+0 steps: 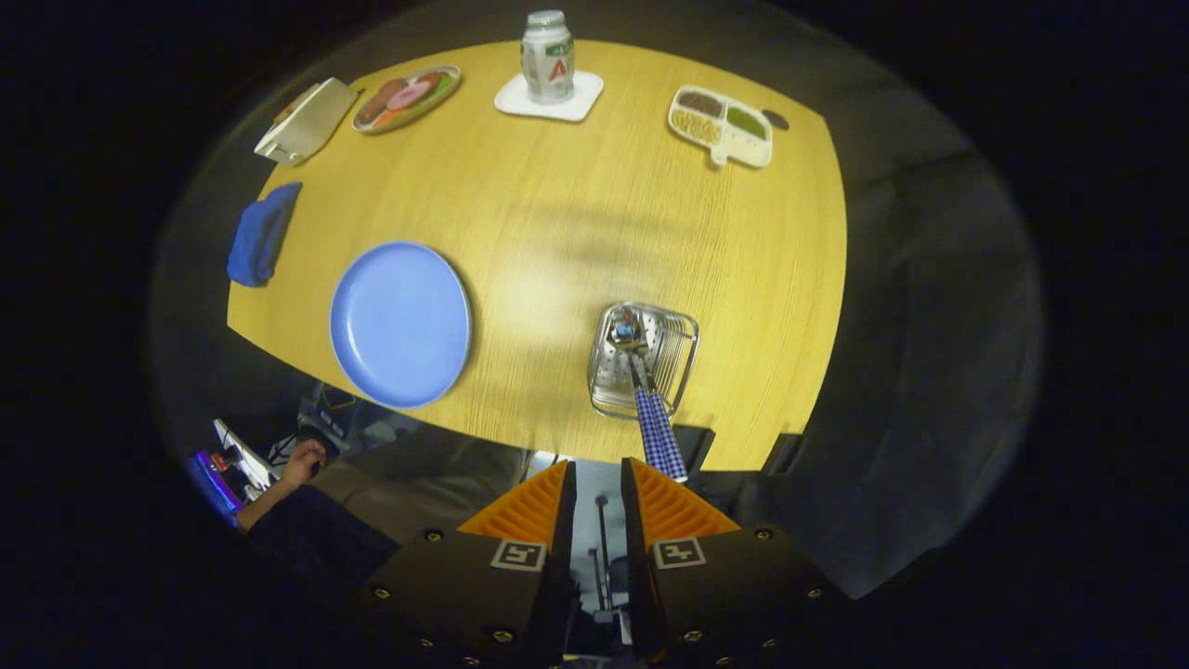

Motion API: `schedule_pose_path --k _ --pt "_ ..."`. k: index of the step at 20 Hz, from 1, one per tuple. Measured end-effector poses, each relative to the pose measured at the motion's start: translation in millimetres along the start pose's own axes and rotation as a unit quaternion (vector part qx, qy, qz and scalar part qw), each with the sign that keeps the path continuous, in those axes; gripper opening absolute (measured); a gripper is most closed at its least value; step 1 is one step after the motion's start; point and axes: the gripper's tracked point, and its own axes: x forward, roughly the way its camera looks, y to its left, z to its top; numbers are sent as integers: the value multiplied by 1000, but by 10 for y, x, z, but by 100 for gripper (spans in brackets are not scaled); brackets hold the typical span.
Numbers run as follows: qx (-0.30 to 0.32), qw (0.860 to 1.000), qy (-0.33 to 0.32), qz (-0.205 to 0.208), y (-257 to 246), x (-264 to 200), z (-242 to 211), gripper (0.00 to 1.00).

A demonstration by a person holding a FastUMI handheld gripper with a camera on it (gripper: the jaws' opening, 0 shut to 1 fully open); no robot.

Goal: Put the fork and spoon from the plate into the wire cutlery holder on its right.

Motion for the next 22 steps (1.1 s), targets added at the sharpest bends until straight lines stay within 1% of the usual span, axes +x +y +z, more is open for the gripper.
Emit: schedule_pose_path --k 2,3,5,6,7,9,12,15,17,18,19,21,22 --pt "17 995 -97 -4 235 -146 129 27" --pt "28 991 -133 -5 341 -201 169 27" --pt "51 981 -185 10 600 -327 146 27" --pt "60 976 -210 12 789 -357 153 28" --pt "63 969 -237 7 853 -431 172 28" --pt "67 951 -302 -6 957 -630 294 28" --pt "87 905 -417 -21 1097 -1022 551 27" --pt "92 850 -517 -44 1151 -1378 673 27" --pt "88 814 -570 -59 1238 -1579 723 27" --pt "82 798 -593 -69 1247 -1700 725 42" --pt "77 782 -613 -79 1246 -1802 746 48" --pt "68 761 -637 -104 1272 -1917 757 49" --pt "66 751 -648 -110 1285 -1974 769 51"
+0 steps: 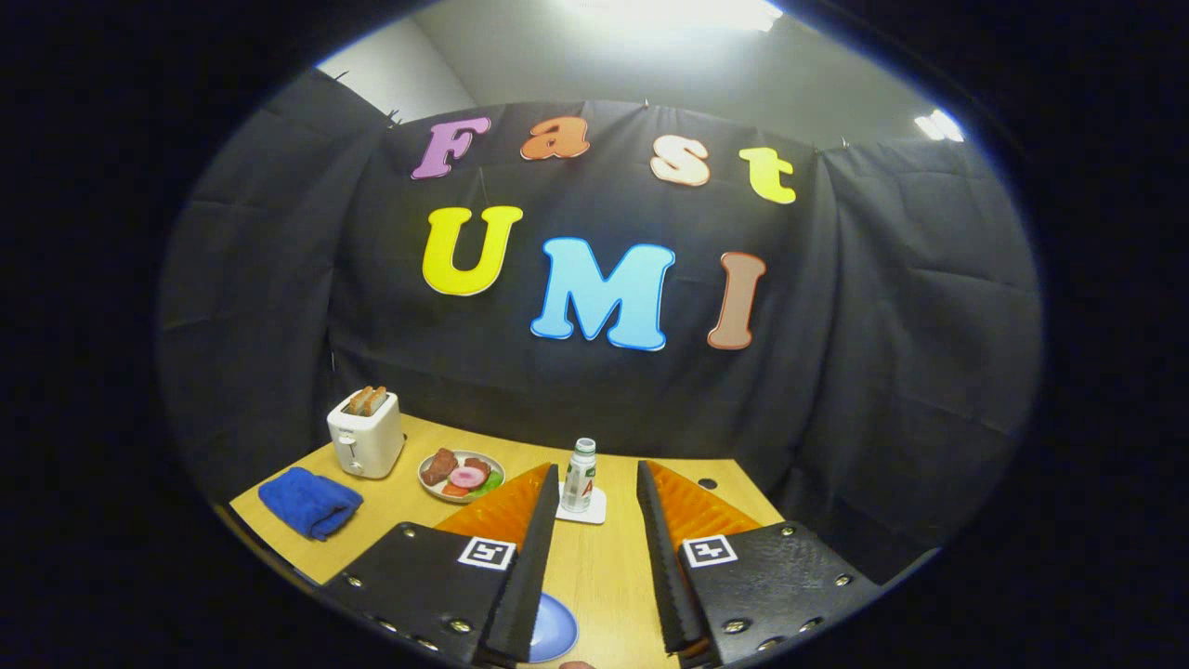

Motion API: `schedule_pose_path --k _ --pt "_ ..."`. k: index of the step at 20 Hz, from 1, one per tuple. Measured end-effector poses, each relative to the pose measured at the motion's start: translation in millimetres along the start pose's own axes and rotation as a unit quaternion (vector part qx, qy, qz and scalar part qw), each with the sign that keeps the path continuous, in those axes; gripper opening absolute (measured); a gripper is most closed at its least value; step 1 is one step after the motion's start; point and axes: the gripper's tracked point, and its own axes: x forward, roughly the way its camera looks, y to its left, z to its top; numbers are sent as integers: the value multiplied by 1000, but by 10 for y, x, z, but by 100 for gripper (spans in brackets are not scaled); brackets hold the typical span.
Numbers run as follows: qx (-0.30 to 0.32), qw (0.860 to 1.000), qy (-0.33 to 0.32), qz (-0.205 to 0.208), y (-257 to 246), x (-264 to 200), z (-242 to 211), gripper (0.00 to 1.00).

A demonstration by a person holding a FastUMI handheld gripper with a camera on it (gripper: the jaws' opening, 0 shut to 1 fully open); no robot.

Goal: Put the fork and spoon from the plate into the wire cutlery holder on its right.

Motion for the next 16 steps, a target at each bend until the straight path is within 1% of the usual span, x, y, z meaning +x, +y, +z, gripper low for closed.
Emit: schedule_pose_path --k 1,2,3,4,5,6,9,13,16 --pt "4 1000 -11 5 59 -20 55 58" --pt "1 1000 -15 11 141 -25 98 71" --pt "-7 999 -26 19 211 1 131 81" --pt "-12 999 -36 25 296 35 174 97" --pt "-15 999 -41 32 365 43 182 98" --pt "-13 998 -48 44 483 63 177 95" --pt "14 995 -69 65 677 26 174 95" --pt "19 996 -60 66 705 -23 98 95" --pt "26 995 -65 66 712 -42 144 95"
